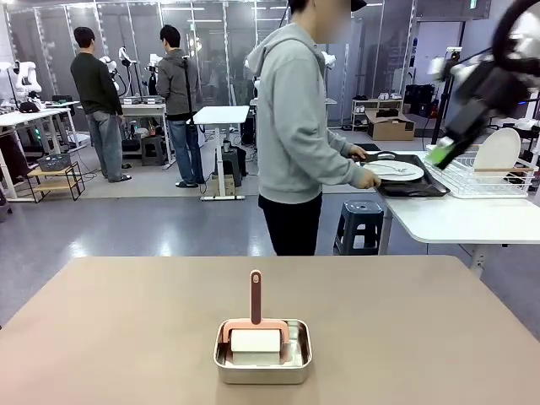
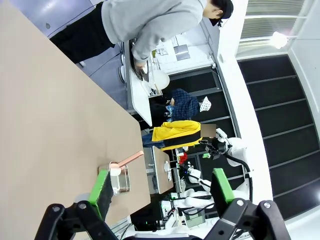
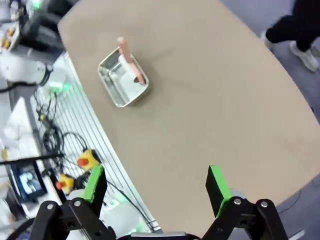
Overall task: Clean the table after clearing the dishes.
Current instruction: When the right (or left) Handle tray is removed, use the right hand (or left hand) to clean the right (or left) side of the table with the Lint Roller.
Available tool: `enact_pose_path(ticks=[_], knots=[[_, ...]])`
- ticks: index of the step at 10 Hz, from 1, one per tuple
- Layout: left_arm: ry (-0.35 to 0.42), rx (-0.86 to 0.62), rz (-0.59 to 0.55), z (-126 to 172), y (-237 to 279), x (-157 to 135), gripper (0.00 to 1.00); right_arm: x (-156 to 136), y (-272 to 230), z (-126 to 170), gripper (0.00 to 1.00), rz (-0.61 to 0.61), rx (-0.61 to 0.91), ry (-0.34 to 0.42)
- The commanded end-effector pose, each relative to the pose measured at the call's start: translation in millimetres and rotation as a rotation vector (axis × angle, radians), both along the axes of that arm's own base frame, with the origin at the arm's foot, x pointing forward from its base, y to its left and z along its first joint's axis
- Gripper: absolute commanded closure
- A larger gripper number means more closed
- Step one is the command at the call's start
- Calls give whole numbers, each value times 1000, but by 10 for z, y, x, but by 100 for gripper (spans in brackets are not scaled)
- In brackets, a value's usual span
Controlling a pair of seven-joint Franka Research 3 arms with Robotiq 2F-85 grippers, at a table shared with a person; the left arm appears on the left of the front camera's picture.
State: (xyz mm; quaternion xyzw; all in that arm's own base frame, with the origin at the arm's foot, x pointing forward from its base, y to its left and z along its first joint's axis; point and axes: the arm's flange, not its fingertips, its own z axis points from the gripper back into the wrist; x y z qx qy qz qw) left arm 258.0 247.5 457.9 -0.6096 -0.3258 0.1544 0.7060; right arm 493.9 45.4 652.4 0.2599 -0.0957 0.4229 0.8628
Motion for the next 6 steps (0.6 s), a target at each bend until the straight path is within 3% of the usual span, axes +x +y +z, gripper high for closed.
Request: enact_pose_path(ticks=[1, 3, 6], knots=[[-18, -4, -4, 30, 16, -7, 0, -192, 460, -342, 0, 143, -81, -29], [-18, -4, -4, 30, 16, -7, 0, -417, 967, -572, 0, 196, -164, -119], [-18, -4, -4, 30, 16, -7, 0, -543, 1370, -970, 0, 280, -236, -193]])
